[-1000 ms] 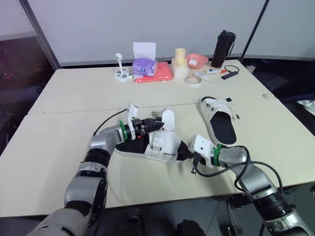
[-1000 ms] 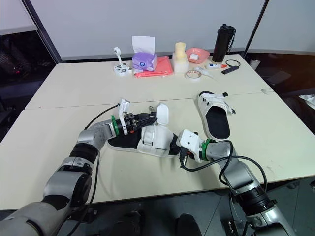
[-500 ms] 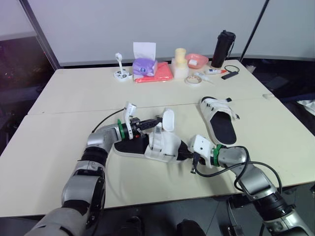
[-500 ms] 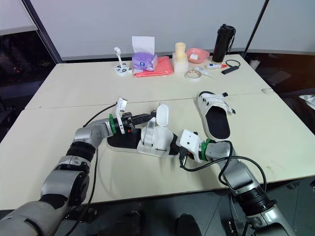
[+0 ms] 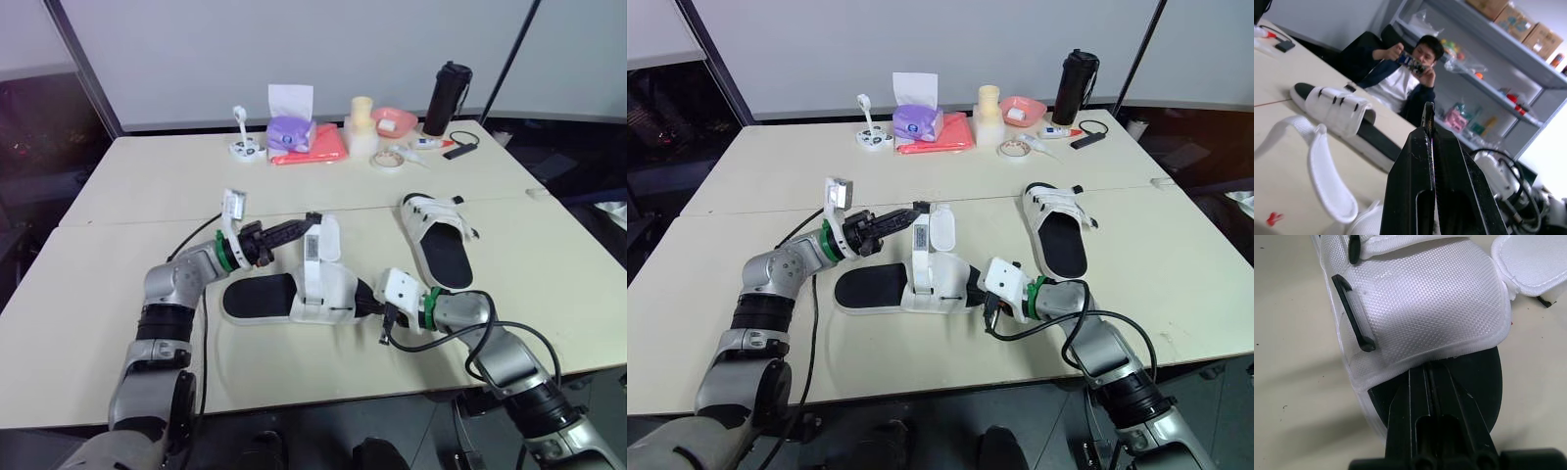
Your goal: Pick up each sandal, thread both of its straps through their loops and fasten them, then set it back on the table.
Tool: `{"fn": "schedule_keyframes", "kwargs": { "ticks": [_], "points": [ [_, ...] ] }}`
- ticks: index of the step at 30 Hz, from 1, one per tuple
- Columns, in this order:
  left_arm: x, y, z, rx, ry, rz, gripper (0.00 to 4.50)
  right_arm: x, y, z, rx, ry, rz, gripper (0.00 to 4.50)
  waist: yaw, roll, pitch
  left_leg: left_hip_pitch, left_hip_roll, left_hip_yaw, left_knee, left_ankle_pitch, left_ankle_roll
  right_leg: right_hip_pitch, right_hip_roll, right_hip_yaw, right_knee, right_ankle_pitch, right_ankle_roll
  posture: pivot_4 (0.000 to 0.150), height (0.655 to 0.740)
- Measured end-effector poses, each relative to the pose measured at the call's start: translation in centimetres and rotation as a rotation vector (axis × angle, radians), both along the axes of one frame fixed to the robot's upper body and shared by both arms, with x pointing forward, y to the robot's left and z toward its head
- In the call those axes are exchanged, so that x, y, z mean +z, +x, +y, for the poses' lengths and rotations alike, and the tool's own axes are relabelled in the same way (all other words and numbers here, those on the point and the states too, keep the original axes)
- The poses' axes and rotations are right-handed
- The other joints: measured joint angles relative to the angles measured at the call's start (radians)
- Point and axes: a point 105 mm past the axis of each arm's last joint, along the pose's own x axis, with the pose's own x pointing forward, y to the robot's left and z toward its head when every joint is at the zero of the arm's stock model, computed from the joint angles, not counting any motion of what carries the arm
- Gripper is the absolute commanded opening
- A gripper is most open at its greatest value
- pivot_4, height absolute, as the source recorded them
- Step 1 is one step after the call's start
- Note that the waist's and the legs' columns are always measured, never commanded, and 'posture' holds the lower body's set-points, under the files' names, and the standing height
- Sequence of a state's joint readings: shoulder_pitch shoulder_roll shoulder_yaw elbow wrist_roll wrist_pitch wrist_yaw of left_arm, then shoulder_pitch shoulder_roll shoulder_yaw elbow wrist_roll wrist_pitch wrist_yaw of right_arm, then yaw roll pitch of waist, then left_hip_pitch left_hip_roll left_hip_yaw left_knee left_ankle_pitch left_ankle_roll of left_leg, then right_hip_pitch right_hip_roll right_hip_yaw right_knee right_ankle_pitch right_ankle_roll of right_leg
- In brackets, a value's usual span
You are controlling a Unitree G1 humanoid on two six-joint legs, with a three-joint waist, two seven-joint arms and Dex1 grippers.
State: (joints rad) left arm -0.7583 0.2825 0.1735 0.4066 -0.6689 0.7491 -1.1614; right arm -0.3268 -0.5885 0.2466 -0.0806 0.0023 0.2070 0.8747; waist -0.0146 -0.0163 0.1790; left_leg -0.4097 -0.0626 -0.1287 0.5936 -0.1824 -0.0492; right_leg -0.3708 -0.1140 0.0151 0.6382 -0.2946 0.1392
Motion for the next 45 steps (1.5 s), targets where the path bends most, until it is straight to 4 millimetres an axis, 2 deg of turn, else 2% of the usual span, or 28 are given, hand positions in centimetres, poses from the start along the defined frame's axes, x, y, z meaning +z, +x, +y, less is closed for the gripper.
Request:
{"fn": "schedule_keyframes", "kwargs": {
  "ticks": [7, 14, 23, 37, 45],
  "points": [
    [0.2, 0.4, -0.2, 0.042, -0.005, -0.007, 0.06, -0.1, 0.0, 0.1, 0.004, -0.002, 0.002, 0.00, 0.001, 0.000, 0.000, 0.000, 0.000, 0.000, 0.000, 0.000, 0.000, 0.000, 0.000, 0.000, 0.000, 0.000, 0.000, 0.150, 0.7400],
    [-1.7, 1.9, 0.3, 0.144, 0.009, 0.013, 0.06, -0.1, -0.1, 0.1, 0.007, -0.003, 0.004, 0.00, 0.001, 0.000, 0.000, 0.000, 0.000, 0.000, 0.000, 0.000, 0.000, 0.000, 0.000, 0.000, 0.000, 0.000, 0.000, 0.150, 0.7400],
    [-3.2, 2.8, -0.1, 0.215, 0.011, 0.028, 0.06, -0.1, -0.1, 0.1, 0.007, -0.004, 0.003, 0.00, 0.001, 0.000, 0.000, 0.000, 0.000, 0.000, 0.000, 0.000, 0.000, 0.000, 0.000, 0.000, 0.000, 0.000, 0.000, 0.150, 0.7400],
    [-4.0, 3.3, 0.2, 0.274, 0.042, 0.037, 0.06, 0.0, -0.2, 0.1, 0.008, -0.005, 0.001, 0.00, 0.001, 0.000, 0.000, 0.000, 0.000, 0.000, 0.000, 0.000, 0.000, 0.000, 0.000, 0.000, 0.000, 0.000, 0.000, 0.150, 0.7400],
    [-6.1, 3.7, 0.9, 0.335, 0.140, 0.028, 0.06, -0.1, -0.1, 0.1, 0.007, -0.007, 0.004, 0.00, 0.002, 0.000, 0.000, 0.000, 0.000, 0.001, 0.000, 0.000, 0.000, 0.000, 0.000, 0.000, 0.000, 0.000, 0.000, 0.150, 0.7400]
  ]
}}
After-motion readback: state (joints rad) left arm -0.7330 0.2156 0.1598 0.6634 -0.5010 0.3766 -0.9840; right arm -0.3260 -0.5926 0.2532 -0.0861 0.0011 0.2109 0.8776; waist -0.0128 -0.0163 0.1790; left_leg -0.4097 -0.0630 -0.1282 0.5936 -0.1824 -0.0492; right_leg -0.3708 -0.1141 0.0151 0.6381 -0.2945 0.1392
